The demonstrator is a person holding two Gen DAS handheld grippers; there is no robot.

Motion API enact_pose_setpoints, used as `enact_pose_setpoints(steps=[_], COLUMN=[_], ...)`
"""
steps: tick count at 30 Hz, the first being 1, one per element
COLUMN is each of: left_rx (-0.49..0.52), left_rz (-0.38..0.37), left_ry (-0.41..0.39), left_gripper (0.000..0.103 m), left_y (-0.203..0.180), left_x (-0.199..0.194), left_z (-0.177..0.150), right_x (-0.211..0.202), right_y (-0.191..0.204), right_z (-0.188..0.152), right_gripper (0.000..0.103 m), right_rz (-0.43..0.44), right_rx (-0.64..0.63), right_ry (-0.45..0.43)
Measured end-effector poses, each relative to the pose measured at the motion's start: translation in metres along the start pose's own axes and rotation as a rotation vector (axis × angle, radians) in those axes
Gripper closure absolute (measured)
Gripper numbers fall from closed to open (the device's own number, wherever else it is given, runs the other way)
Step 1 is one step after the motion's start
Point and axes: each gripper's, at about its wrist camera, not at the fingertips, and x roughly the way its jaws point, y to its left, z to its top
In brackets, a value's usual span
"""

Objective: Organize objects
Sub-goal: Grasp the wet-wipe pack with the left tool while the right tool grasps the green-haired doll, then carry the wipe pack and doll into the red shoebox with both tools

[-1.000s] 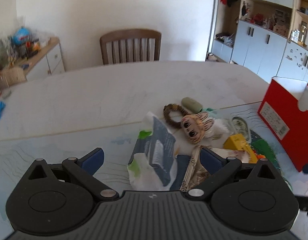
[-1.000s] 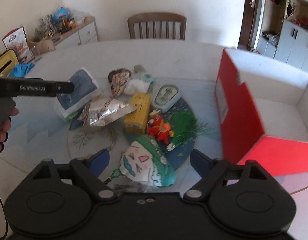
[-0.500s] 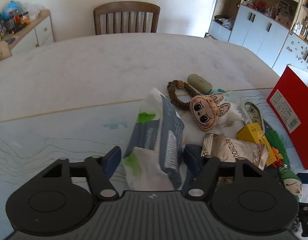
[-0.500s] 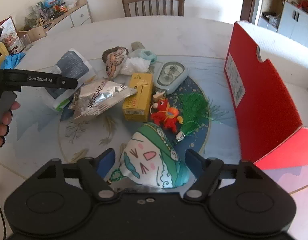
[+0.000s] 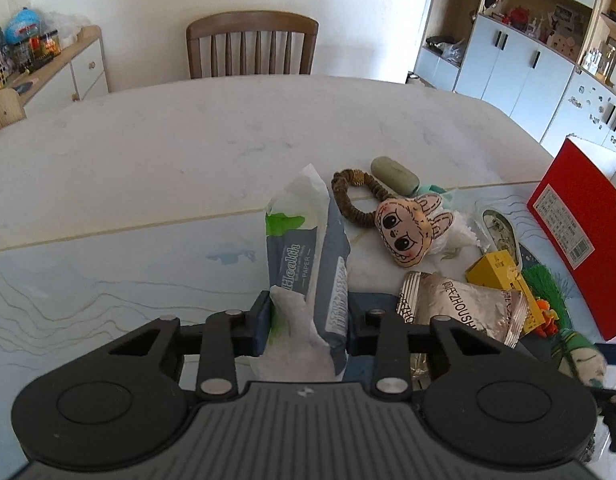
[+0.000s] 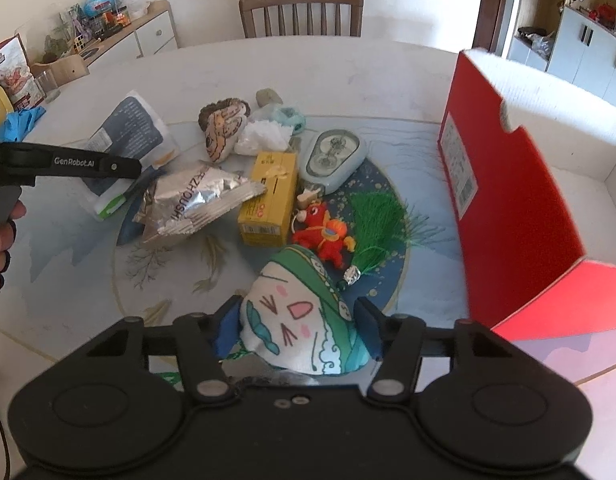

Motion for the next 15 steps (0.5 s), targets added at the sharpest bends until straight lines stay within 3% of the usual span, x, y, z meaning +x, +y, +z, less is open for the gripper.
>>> enact_pose_setpoints(steps=[8, 15], left_rx=[0.021, 0.047], left_rz=[0.003, -0.065], left_ry=[-0.041, -0.065], left_gripper=[0.070, 0.070], left_y=[-0.003, -0.019], left_x=[-0.033, -0.066], left_z=[0.008, 0.025], right_x=[-0.034, -0.072], right_y=[-0.001, -0.007], right_z=[0.013, 0.031], right_gripper=[0.047, 0.047], right_rz=[-0.022, -0.041], right_rx=[-0.004, 0.003], right_ry=[-0.078, -0.147])
